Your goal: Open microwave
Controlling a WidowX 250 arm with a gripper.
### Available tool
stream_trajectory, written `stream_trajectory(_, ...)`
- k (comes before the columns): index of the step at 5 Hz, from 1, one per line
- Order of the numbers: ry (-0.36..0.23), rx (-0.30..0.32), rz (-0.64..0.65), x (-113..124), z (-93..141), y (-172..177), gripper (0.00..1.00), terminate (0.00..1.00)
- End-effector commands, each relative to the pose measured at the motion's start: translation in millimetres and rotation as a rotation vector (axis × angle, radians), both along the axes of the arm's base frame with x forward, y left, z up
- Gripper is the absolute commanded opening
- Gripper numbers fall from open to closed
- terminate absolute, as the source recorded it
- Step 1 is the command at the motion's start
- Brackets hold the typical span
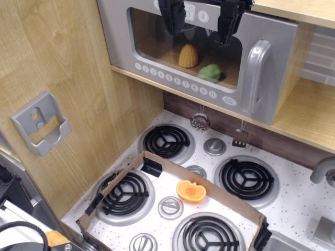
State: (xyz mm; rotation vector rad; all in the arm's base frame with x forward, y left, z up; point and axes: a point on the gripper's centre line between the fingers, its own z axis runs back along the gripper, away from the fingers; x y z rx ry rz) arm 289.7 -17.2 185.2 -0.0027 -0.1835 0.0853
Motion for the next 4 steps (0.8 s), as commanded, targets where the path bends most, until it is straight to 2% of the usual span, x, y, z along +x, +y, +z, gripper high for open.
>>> stream_trajectory(1,0.0,0.0,0.0,0.0,0.0,0.0,1.0,0.0)
stream_trajectory(2,-0.056,-0.048,-0.021,4.5,-19.1,-6.0,1.0,0.0)
stream_trajectory(3,-0.086,-0.054,-0.052,13.5,-26.0,-13.4,1.0,0.0)
stream_trajectory(4,-0.136,-0.034,-0.098,24.9,-26.0,-28.4,1.0,0.0)
